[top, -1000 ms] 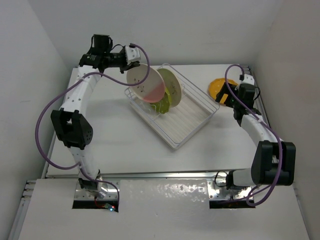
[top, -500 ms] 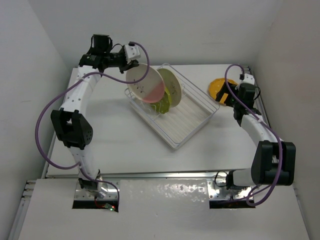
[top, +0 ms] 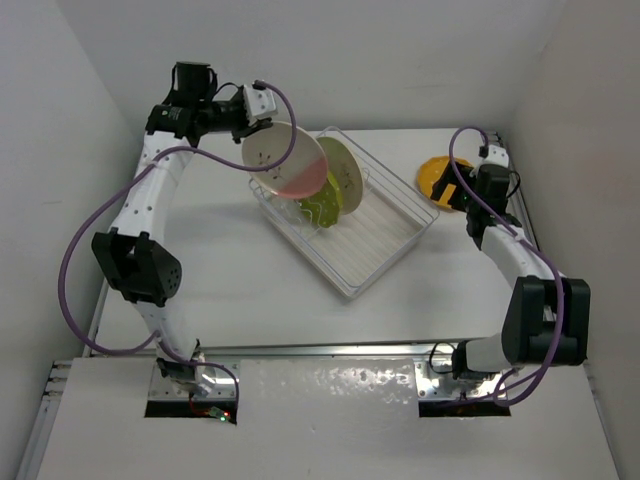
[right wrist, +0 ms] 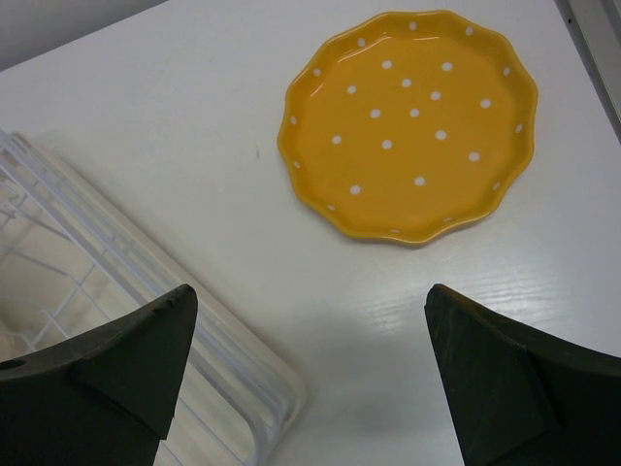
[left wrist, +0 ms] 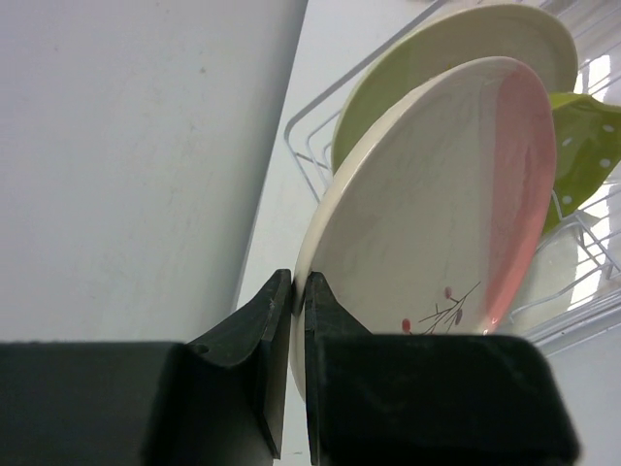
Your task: Unload the plates from the dish rack
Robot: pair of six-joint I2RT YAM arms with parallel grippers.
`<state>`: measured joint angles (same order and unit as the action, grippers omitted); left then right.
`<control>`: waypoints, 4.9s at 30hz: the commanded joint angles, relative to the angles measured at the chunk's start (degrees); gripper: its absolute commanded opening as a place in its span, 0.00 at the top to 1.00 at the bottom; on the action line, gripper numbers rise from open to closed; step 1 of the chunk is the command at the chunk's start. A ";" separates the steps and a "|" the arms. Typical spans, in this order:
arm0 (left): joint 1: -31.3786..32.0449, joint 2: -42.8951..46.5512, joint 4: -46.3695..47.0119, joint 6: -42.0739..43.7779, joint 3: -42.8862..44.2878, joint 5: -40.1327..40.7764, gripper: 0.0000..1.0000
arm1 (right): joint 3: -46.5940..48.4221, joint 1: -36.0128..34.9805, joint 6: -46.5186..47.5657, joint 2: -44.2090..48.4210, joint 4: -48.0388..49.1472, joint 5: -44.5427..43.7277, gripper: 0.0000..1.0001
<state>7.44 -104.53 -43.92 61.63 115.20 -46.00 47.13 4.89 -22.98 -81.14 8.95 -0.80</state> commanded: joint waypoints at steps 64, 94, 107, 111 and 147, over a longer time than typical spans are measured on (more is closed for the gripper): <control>-12.01 8.20 25.81 -54.59 -38.20 -2.35 1.00 | 6.82 -4.26 -1.00 -0.95 -2.61 2.98 0.02; -11.92 6.71 26.52 -52.31 -38.03 -0.76 1.00 | 7.97 -33.98 -39.76 -9.11 3.44 14.59 0.35; -11.40 6.97 26.08 -51.96 -39.17 -1.29 1.00 | 9.91 -38.20 -46.97 -17.73 13.71 13.81 0.45; -11.31 6.80 26.17 -52.57 -39.08 -1.29 1.00 | 9.90 -38.28 -50.40 -20.54 18.20 14.07 0.52; -16.23 8.03 11.75 -53.72 -38.30 -21.50 1.00 | 13.15 -38.20 -45.32 -20.90 15.78 13.89 0.33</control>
<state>-8.40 -97.25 -30.87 3.31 74.15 -61.67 55.16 -33.39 -75.75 -102.61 26.22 14.17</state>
